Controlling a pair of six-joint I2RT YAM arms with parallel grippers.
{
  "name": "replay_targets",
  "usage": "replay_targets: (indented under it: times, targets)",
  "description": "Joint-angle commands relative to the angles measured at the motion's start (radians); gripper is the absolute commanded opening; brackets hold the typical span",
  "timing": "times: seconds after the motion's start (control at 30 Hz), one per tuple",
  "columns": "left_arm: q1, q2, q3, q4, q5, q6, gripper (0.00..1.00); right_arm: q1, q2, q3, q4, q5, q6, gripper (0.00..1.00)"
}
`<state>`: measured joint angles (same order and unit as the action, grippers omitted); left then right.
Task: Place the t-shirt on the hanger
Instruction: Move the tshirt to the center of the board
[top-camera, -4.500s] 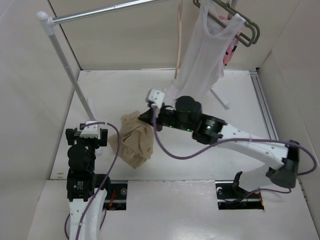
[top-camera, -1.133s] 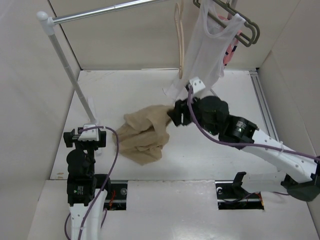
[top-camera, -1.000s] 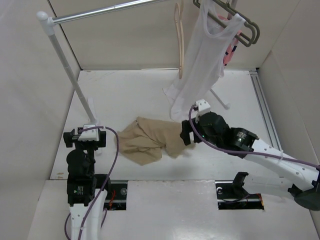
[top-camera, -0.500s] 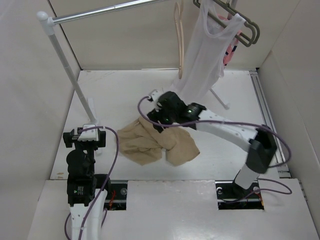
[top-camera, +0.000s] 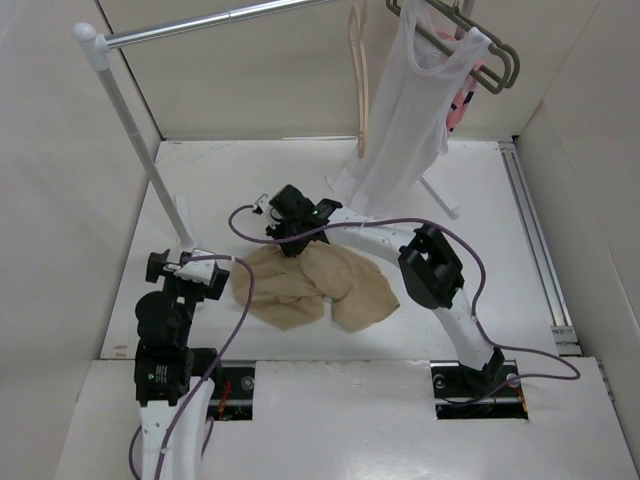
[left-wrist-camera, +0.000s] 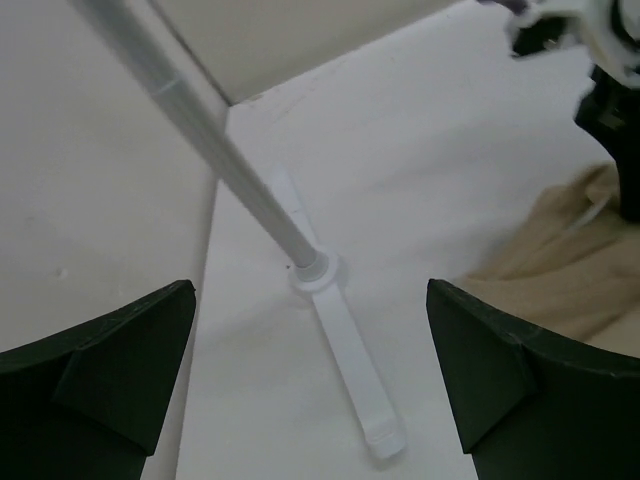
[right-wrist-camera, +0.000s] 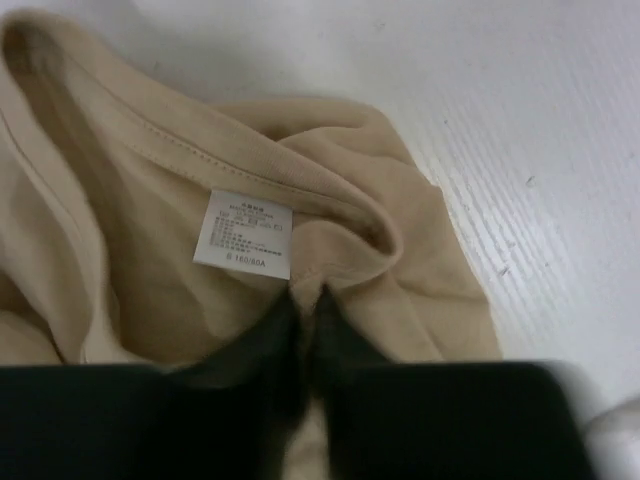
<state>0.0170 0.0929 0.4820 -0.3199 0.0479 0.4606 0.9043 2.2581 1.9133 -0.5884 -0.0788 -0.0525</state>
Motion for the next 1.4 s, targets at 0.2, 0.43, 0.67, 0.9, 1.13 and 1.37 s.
replay_targets:
  times: [0.2, 0.43, 0.67, 0.9, 1.13, 1.37]
  targets:
    - [0.005, 0.315, 0.050, -0.190, 0.549, 0.476, 1.00, -0.096, -0.334, -0.224, 0.094, -0.048, 0.082, 0.00]
    - [-0.038, 0.661, 0.112, -0.268, 0.626, 0.819, 1.00, -0.157, -0.612, -0.583, 0.071, -0.111, 0.057, 0.00]
    - [-0.331, 0.889, 0.145, -0.177, 0.511, 0.800, 1.00, -0.220, -0.716, -0.741, 0.150, -0.167, 0.056, 0.00]
    - [-0.385, 1.105, 0.092, 0.027, 0.330, 0.790, 0.45, -0.278, -0.693, -0.682, 0.101, -0.167, 0.034, 0.00]
    - [-0.270, 1.064, 0.050, 0.272, 0.204, 0.706, 0.00, -0.314, -0.775, -0.709, 0.081, -0.154, -0.032, 0.00]
    - [-0.201, 0.785, 0.213, -0.122, 0.492, 0.977, 0.00, -0.210, -0.989, -0.755, 0.032, -0.133, -0.136, 0.00]
